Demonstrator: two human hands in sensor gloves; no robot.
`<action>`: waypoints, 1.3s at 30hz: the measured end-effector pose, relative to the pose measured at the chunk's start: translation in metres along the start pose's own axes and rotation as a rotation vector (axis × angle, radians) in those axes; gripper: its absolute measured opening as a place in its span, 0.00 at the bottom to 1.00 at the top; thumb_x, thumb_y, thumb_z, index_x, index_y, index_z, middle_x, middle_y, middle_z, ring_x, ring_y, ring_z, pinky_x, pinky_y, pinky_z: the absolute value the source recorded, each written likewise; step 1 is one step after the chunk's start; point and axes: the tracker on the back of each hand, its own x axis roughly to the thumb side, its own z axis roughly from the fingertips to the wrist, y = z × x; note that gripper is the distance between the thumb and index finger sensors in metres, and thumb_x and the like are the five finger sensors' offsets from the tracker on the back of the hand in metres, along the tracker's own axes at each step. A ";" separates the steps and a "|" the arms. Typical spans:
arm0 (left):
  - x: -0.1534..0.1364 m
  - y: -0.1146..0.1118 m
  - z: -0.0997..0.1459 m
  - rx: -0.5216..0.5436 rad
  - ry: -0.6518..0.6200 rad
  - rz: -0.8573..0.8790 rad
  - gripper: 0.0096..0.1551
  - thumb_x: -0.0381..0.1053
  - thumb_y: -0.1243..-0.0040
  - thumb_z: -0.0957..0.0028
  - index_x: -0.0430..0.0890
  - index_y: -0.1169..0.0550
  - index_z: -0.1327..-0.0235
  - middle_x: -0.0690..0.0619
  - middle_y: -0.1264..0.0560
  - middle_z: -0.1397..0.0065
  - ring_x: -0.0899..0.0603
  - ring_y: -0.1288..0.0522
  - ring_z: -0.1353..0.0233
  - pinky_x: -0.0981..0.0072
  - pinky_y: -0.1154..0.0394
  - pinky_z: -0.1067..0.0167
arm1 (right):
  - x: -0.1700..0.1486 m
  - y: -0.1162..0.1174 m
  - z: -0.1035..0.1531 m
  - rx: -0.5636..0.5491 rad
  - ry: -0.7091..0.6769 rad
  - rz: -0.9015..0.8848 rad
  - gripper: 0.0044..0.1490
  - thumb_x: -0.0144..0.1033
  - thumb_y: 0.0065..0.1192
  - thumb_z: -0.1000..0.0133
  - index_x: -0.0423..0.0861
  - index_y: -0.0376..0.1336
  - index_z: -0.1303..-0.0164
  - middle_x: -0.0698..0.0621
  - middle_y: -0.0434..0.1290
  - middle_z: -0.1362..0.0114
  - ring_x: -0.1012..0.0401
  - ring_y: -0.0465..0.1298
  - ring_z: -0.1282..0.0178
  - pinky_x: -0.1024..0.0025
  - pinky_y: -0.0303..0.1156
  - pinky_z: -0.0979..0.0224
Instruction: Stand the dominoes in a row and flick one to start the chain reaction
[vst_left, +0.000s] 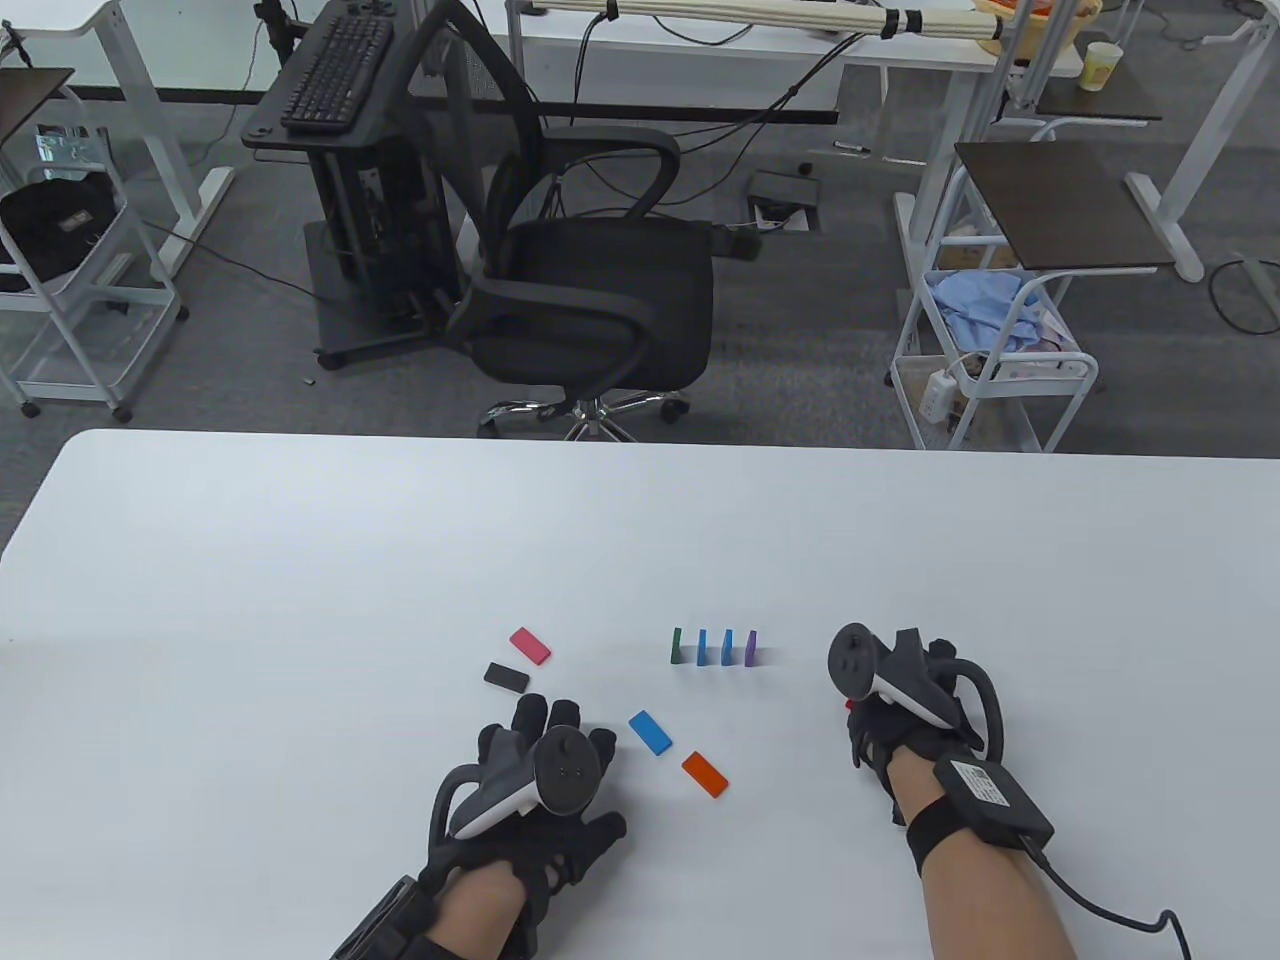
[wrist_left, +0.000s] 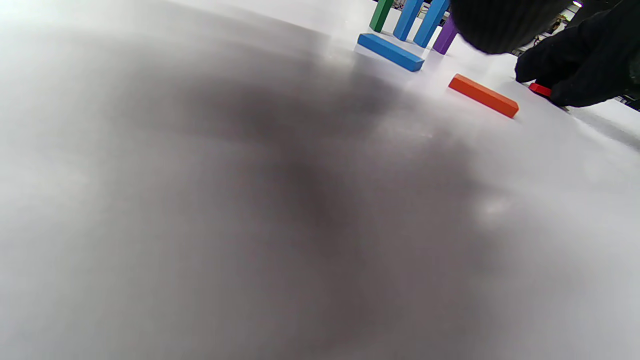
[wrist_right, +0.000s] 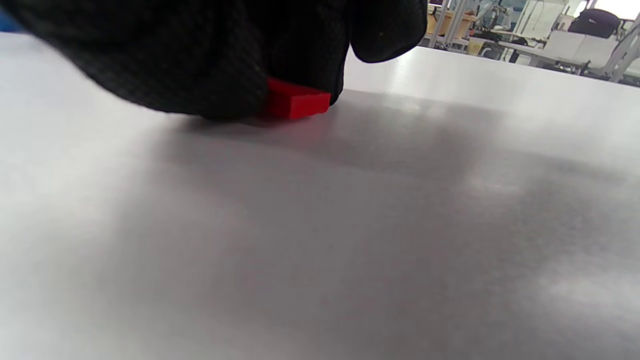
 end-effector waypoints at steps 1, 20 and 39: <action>0.000 0.000 0.000 0.000 -0.001 0.000 0.48 0.70 0.51 0.50 0.58 0.56 0.23 0.50 0.75 0.19 0.38 0.82 0.24 0.31 0.76 0.33 | -0.002 0.000 0.001 0.001 0.006 -0.026 0.37 0.39 0.73 0.49 0.50 0.57 0.31 0.44 0.69 0.31 0.42 0.56 0.27 0.35 0.35 0.21; -0.001 0.000 0.000 0.005 -0.001 0.001 0.48 0.70 0.51 0.50 0.58 0.56 0.23 0.50 0.75 0.19 0.38 0.82 0.24 0.31 0.76 0.33 | -0.025 -0.015 0.003 -0.040 0.052 -0.489 0.33 0.35 0.68 0.47 0.53 0.54 0.34 0.47 0.66 0.28 0.43 0.54 0.25 0.36 0.36 0.21; -0.001 0.001 0.000 0.005 0.001 0.001 0.48 0.70 0.51 0.50 0.58 0.56 0.23 0.50 0.75 0.19 0.38 0.82 0.24 0.31 0.76 0.33 | -0.004 -0.009 -0.026 -0.081 -0.044 -0.778 0.34 0.35 0.68 0.46 0.52 0.53 0.34 0.46 0.65 0.28 0.43 0.54 0.25 0.36 0.35 0.21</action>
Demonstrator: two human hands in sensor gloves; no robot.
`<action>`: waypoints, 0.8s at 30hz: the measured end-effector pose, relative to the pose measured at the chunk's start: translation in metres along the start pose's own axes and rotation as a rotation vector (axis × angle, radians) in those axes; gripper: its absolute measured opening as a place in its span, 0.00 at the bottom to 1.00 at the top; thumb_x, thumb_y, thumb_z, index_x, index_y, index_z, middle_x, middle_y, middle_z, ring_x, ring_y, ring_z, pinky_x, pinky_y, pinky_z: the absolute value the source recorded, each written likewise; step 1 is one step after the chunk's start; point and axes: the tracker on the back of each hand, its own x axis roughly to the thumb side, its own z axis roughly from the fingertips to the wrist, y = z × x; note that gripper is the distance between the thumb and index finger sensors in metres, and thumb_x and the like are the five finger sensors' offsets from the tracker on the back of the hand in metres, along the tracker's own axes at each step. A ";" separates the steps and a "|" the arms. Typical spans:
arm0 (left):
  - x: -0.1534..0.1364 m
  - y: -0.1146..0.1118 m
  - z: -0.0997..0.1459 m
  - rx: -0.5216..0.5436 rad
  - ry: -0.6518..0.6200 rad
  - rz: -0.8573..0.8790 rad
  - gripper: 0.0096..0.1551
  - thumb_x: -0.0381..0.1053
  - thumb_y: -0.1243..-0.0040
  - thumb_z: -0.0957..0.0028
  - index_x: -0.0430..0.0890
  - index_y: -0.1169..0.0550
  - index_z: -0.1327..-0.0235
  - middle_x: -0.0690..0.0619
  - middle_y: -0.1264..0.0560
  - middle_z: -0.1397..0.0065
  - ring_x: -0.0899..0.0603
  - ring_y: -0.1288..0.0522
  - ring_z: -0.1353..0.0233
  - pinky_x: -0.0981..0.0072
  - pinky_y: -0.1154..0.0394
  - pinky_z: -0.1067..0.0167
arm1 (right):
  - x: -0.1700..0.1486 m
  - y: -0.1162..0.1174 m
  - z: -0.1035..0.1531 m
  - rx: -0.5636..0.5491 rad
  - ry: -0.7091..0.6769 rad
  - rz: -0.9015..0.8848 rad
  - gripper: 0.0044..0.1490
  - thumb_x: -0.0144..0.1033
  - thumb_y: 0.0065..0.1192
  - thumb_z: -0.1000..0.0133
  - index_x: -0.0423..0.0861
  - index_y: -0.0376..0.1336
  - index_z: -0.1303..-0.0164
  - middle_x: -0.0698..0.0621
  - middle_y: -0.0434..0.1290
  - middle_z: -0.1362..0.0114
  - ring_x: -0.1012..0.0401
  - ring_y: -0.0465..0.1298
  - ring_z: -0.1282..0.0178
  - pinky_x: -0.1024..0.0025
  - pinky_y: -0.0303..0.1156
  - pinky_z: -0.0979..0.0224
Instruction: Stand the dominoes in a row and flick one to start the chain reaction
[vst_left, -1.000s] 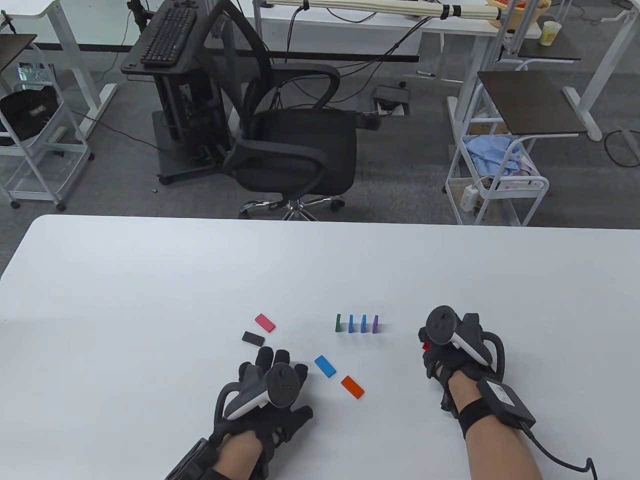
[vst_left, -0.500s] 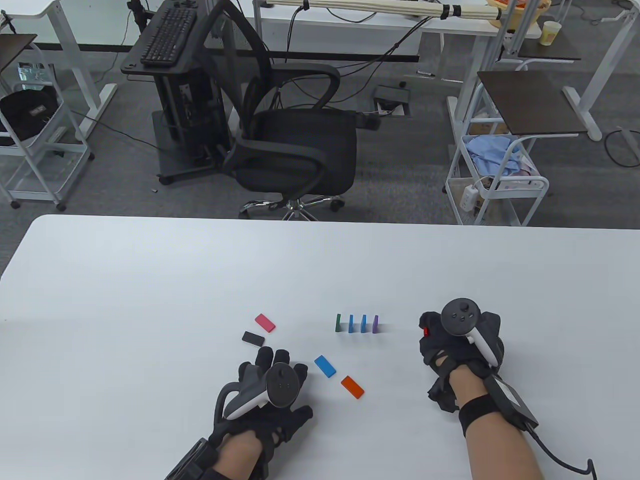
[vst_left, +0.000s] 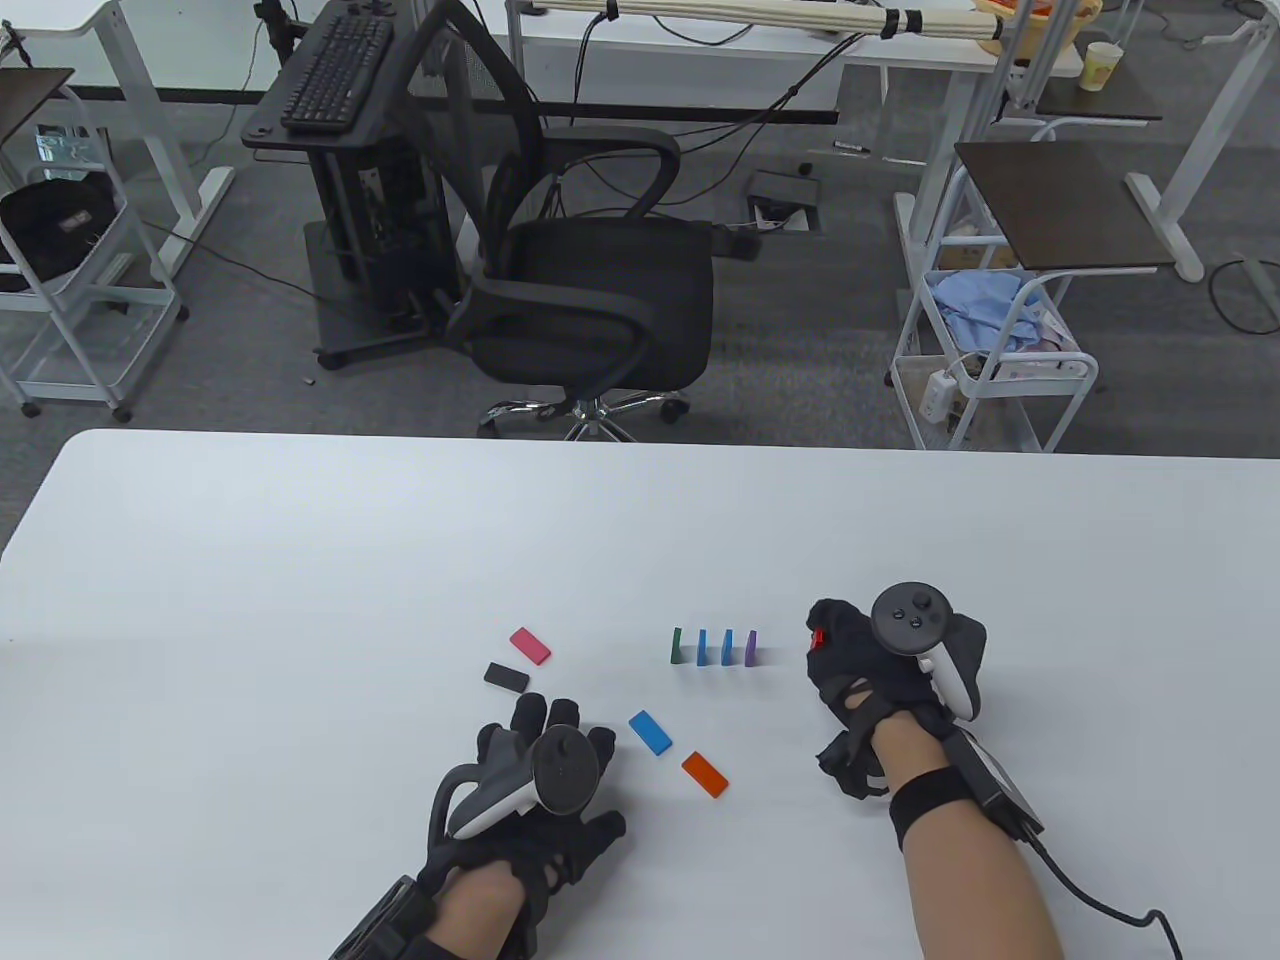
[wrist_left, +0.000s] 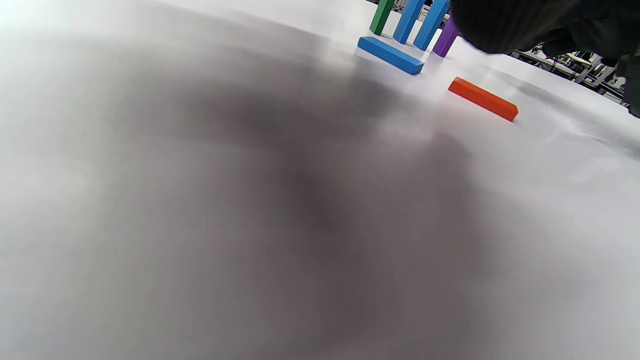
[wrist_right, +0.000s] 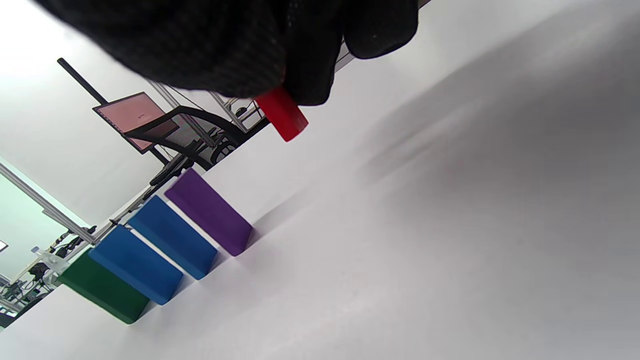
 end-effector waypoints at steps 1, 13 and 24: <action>0.000 0.000 0.000 -0.001 0.000 0.000 0.48 0.70 0.51 0.50 0.58 0.56 0.23 0.50 0.75 0.19 0.38 0.82 0.24 0.31 0.76 0.33 | 0.000 0.002 -0.002 0.004 -0.005 -0.004 0.34 0.35 0.67 0.46 0.52 0.53 0.34 0.47 0.65 0.28 0.43 0.54 0.25 0.36 0.35 0.21; 0.000 0.000 0.000 -0.003 0.002 -0.006 0.48 0.70 0.51 0.50 0.58 0.56 0.23 0.50 0.75 0.19 0.38 0.82 0.24 0.31 0.76 0.33 | 0.003 0.027 -0.018 0.052 -0.042 -0.031 0.33 0.34 0.68 0.46 0.52 0.54 0.33 0.46 0.64 0.27 0.42 0.50 0.23 0.36 0.33 0.22; 0.001 0.000 0.000 -0.007 0.003 -0.009 0.48 0.70 0.51 0.50 0.58 0.56 0.23 0.50 0.75 0.19 0.38 0.82 0.24 0.31 0.76 0.33 | 0.004 0.033 -0.025 0.091 -0.030 0.001 0.33 0.36 0.68 0.45 0.55 0.54 0.33 0.46 0.56 0.21 0.42 0.41 0.20 0.37 0.30 0.22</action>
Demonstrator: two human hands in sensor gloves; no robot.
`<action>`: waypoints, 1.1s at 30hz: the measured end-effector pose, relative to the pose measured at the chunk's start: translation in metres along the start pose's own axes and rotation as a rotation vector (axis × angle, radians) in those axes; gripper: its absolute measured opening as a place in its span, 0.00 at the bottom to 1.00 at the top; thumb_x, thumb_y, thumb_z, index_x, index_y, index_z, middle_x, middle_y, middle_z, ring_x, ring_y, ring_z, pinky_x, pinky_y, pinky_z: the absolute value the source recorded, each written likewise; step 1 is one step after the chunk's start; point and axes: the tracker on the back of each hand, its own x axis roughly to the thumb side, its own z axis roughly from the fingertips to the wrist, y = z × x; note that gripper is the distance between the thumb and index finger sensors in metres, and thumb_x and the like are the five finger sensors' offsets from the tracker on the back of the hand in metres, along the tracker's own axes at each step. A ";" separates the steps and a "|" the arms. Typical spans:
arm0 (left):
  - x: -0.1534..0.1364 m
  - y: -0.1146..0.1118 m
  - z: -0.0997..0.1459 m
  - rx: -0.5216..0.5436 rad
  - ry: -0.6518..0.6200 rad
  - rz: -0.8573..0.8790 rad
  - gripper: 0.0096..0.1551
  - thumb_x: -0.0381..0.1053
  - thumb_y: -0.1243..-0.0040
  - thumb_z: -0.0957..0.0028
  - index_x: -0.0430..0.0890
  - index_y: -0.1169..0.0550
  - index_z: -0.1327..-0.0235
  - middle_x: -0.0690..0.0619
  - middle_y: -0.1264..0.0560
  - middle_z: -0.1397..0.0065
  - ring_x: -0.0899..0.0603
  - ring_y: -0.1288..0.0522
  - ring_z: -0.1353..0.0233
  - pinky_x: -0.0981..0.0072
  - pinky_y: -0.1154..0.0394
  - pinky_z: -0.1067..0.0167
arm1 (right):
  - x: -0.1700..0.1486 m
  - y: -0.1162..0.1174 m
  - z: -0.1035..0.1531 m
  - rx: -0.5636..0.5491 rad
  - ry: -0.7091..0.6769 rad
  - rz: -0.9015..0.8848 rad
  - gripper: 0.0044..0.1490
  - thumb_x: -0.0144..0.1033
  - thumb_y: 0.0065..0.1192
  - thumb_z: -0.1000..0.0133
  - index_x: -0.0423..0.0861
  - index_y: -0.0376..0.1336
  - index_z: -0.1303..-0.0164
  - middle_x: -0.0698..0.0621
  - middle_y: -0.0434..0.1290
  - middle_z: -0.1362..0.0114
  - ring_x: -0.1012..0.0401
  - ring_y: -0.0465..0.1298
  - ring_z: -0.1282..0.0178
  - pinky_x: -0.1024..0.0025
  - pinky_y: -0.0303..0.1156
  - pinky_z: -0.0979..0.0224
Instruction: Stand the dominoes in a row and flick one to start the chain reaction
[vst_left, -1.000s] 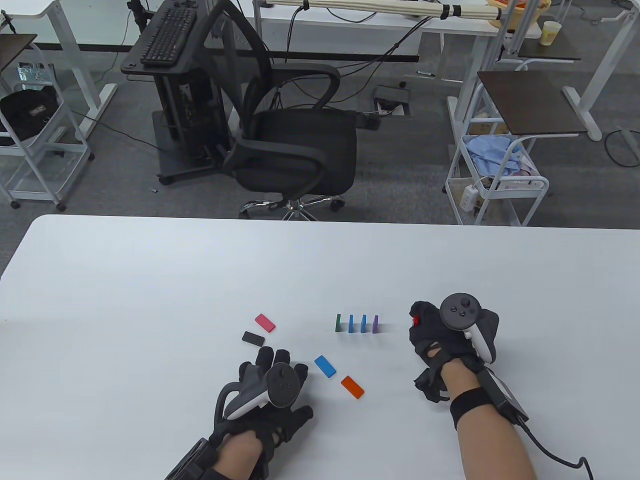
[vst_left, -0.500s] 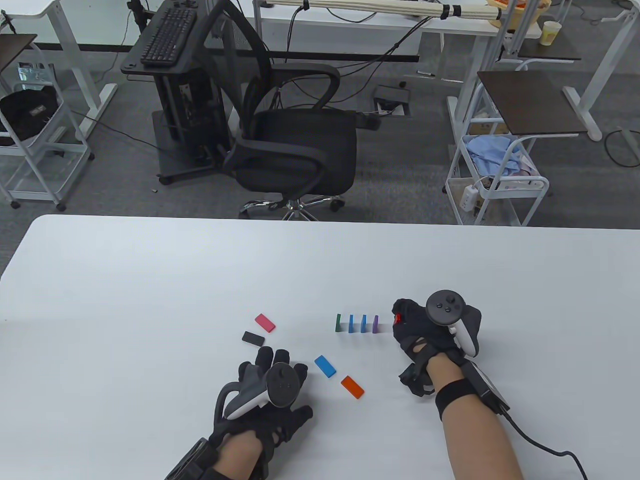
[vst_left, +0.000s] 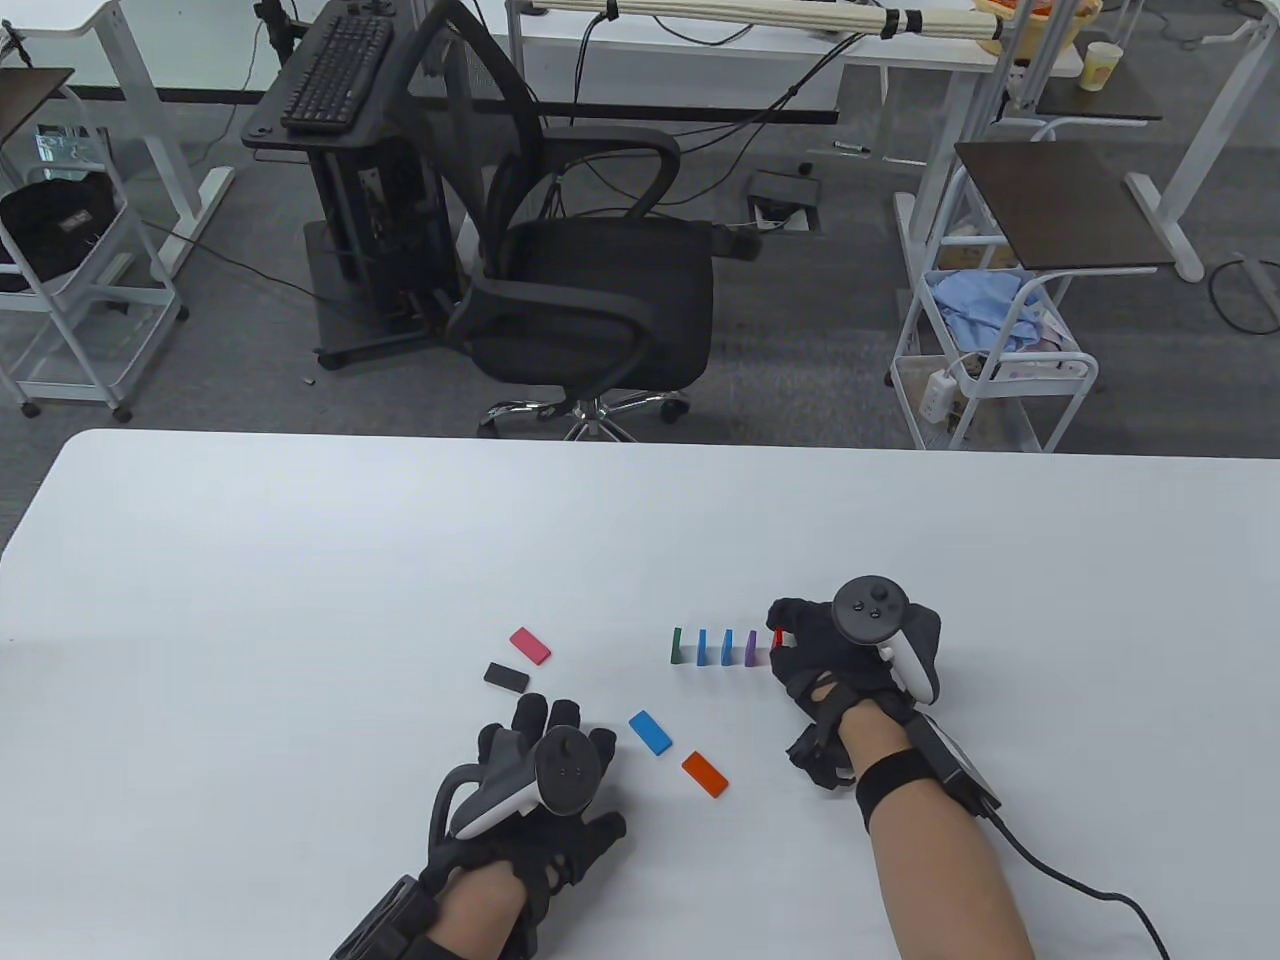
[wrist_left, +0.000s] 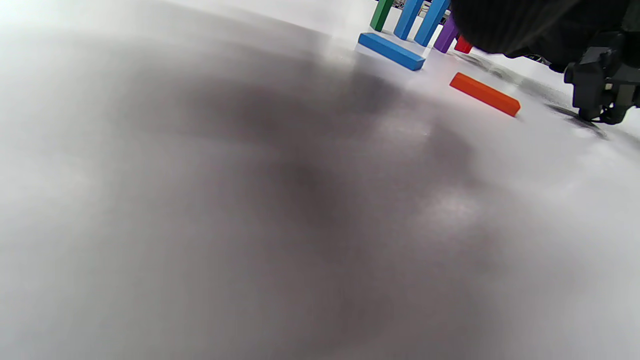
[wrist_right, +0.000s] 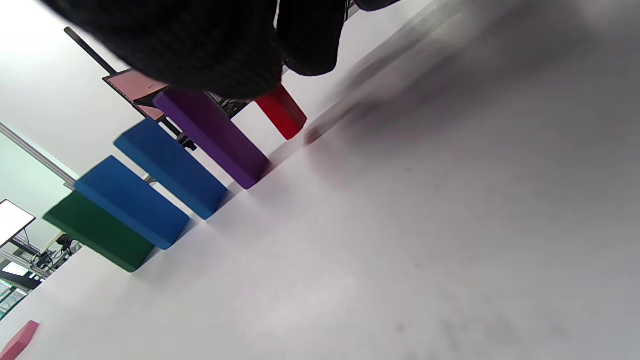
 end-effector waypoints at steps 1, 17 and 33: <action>0.000 0.000 0.000 0.000 0.000 -0.001 0.48 0.70 0.51 0.50 0.58 0.56 0.23 0.50 0.75 0.19 0.38 0.82 0.24 0.31 0.76 0.33 | 0.000 0.000 0.000 0.004 0.001 0.003 0.33 0.36 0.68 0.45 0.55 0.54 0.33 0.46 0.56 0.21 0.42 0.41 0.20 0.37 0.29 0.22; 0.001 0.000 0.000 -0.010 0.000 -0.006 0.48 0.70 0.51 0.50 0.58 0.56 0.23 0.50 0.75 0.19 0.38 0.82 0.24 0.31 0.76 0.33 | 0.001 0.003 0.000 0.059 0.011 0.008 0.34 0.36 0.67 0.44 0.55 0.52 0.32 0.46 0.54 0.20 0.42 0.40 0.20 0.36 0.29 0.22; 0.001 -0.001 0.000 -0.018 -0.004 -0.004 0.48 0.70 0.51 0.50 0.58 0.56 0.23 0.49 0.75 0.19 0.37 0.82 0.24 0.31 0.76 0.33 | 0.000 0.003 0.003 0.072 0.024 -0.002 0.34 0.36 0.67 0.44 0.56 0.51 0.32 0.47 0.54 0.20 0.42 0.39 0.20 0.36 0.29 0.22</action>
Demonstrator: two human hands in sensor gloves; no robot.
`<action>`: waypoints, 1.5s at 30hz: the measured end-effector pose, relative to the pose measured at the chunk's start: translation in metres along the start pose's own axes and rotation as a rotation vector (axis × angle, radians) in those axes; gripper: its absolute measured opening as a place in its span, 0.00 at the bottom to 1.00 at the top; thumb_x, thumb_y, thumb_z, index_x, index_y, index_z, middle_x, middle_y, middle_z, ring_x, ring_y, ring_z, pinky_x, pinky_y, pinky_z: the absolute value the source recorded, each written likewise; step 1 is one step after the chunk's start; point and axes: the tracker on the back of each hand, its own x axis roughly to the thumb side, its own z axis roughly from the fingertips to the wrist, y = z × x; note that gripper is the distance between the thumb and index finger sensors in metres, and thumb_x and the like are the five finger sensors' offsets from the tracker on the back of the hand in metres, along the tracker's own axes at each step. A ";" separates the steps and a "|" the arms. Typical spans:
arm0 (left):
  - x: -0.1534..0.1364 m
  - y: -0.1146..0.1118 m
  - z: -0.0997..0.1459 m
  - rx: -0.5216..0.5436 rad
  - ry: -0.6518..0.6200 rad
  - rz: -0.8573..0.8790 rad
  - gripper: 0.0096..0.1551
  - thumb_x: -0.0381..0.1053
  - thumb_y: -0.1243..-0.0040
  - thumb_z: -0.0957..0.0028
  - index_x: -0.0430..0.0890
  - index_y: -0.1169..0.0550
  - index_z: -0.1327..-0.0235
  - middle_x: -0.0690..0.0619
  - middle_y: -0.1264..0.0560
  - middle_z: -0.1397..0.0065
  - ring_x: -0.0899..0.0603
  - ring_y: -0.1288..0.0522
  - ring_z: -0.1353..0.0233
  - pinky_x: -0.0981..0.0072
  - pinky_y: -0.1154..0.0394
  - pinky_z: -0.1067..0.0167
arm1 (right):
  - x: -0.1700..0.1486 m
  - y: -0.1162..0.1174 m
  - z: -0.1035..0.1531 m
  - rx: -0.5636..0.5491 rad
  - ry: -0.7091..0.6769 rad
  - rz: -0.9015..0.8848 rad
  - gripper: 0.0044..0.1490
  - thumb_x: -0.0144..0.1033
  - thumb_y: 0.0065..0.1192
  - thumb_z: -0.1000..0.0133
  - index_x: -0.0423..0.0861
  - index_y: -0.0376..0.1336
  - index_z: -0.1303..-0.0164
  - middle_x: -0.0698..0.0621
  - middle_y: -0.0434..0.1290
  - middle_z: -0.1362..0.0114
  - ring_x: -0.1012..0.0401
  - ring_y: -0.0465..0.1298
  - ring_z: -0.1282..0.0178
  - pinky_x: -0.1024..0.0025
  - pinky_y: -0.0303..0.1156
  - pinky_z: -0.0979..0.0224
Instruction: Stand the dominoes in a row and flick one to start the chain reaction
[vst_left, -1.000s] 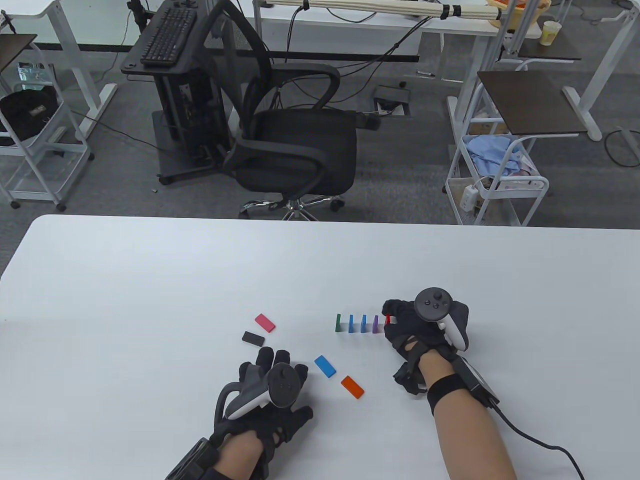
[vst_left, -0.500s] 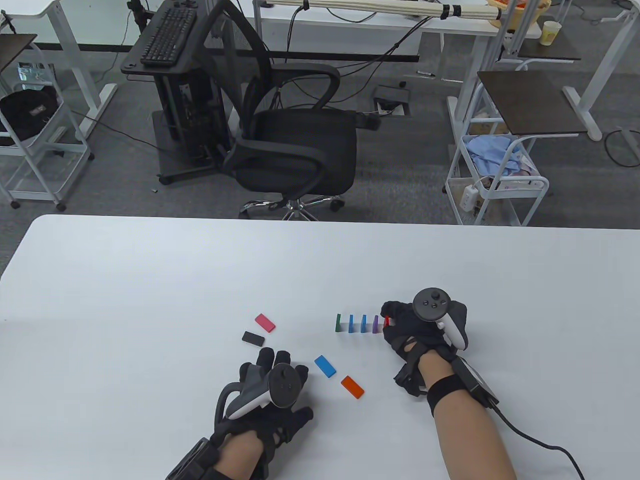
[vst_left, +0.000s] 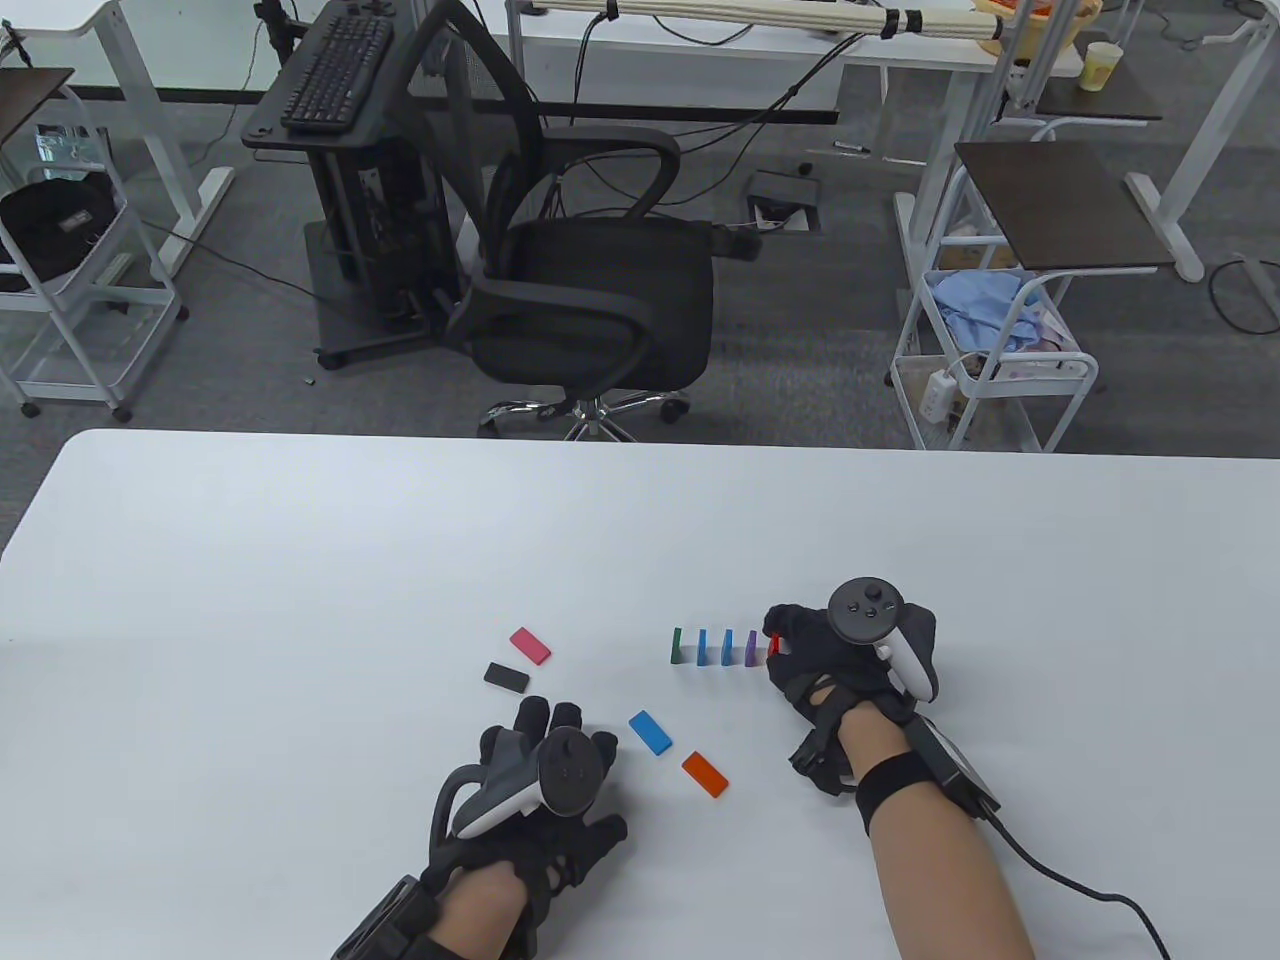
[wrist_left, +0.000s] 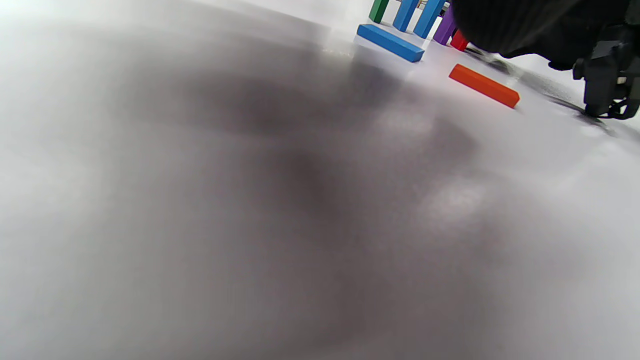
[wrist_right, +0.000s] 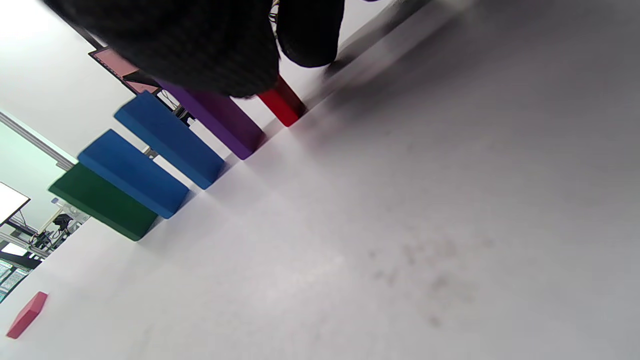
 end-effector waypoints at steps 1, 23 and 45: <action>0.000 0.000 0.000 0.000 0.000 0.000 0.48 0.70 0.51 0.50 0.58 0.56 0.23 0.49 0.74 0.19 0.38 0.82 0.24 0.31 0.76 0.33 | 0.000 0.000 0.000 0.001 0.001 -0.001 0.34 0.36 0.67 0.44 0.56 0.51 0.32 0.46 0.54 0.20 0.42 0.39 0.20 0.36 0.29 0.22; 0.001 0.000 0.000 0.003 -0.005 -0.003 0.48 0.70 0.51 0.50 0.58 0.56 0.23 0.49 0.75 0.19 0.38 0.82 0.24 0.31 0.76 0.33 | -0.004 -0.013 0.024 -0.015 -0.005 0.003 0.40 0.45 0.63 0.43 0.53 0.45 0.27 0.44 0.46 0.17 0.41 0.35 0.20 0.37 0.27 0.22; 0.003 -0.001 0.000 0.017 -0.021 -0.012 0.48 0.70 0.51 0.50 0.58 0.56 0.23 0.49 0.75 0.19 0.38 0.82 0.24 0.31 0.76 0.33 | -0.023 -0.044 0.162 -0.085 -0.099 0.316 0.44 0.57 0.57 0.44 0.55 0.43 0.25 0.46 0.40 0.14 0.43 0.24 0.20 0.37 0.20 0.24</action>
